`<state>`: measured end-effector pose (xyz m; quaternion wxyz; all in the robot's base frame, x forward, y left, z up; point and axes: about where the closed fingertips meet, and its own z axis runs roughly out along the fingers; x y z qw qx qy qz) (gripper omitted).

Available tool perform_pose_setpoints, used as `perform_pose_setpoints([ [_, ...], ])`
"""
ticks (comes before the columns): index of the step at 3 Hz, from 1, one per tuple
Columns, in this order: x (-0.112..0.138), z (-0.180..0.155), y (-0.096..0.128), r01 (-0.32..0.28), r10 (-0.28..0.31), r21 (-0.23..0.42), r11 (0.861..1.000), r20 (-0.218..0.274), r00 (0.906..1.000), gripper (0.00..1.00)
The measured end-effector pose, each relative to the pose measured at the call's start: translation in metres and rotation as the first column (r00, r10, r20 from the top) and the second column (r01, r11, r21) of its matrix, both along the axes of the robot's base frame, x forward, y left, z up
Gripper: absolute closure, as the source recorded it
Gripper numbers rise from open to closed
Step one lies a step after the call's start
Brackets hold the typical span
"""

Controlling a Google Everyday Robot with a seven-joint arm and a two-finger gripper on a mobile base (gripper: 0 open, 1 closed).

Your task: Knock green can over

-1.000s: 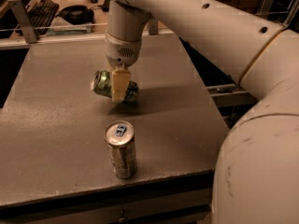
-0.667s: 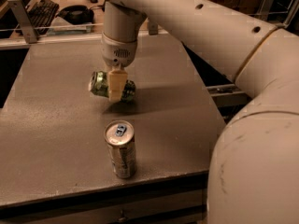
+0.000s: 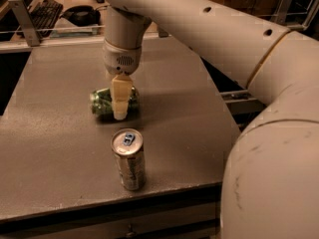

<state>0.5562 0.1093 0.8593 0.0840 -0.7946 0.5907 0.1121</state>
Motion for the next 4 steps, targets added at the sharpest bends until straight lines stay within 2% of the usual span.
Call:
perform_pose_setpoints([
  [2, -0.004, 0.005, 0.002, 0.025, -0.025, 0.055, 0.998, 0.013, 0.9996, 0.0],
  [3, -0.001, 0.013, -0.008, 0.053, -0.057, 0.146, 0.988, 0.023, 0.9981, 0.0],
  [4, 0.009, 0.028, -0.04, 0.109, -0.129, 0.309, 0.945, 0.047, 0.9905, 0.0],
])
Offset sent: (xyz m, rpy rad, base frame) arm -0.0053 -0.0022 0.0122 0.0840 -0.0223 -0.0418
